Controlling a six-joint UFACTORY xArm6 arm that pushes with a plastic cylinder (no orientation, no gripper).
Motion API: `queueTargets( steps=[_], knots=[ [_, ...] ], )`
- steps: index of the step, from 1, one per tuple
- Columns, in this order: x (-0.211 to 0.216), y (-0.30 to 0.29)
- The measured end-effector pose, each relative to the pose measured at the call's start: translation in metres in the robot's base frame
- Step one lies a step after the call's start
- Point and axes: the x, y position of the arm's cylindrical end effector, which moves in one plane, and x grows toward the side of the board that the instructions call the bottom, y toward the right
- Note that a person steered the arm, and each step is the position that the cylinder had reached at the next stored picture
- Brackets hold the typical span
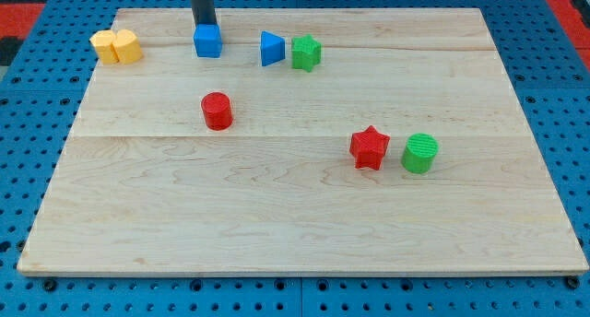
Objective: Push the cube slightly to right
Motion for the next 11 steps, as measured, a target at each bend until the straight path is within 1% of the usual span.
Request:
queueTargets(
  steps=[2,3,4,5,6,7,8,10,11],
  knots=[
    [0.016,0.0],
    [-0.001,0.0],
    [-0.032,-0.015],
    [-0.017,-0.07],
    [0.042,-0.071],
    [0.054,-0.07],
    [0.07,-0.045],
    [0.072,-0.019],
    [0.063,0.0]
  ],
)
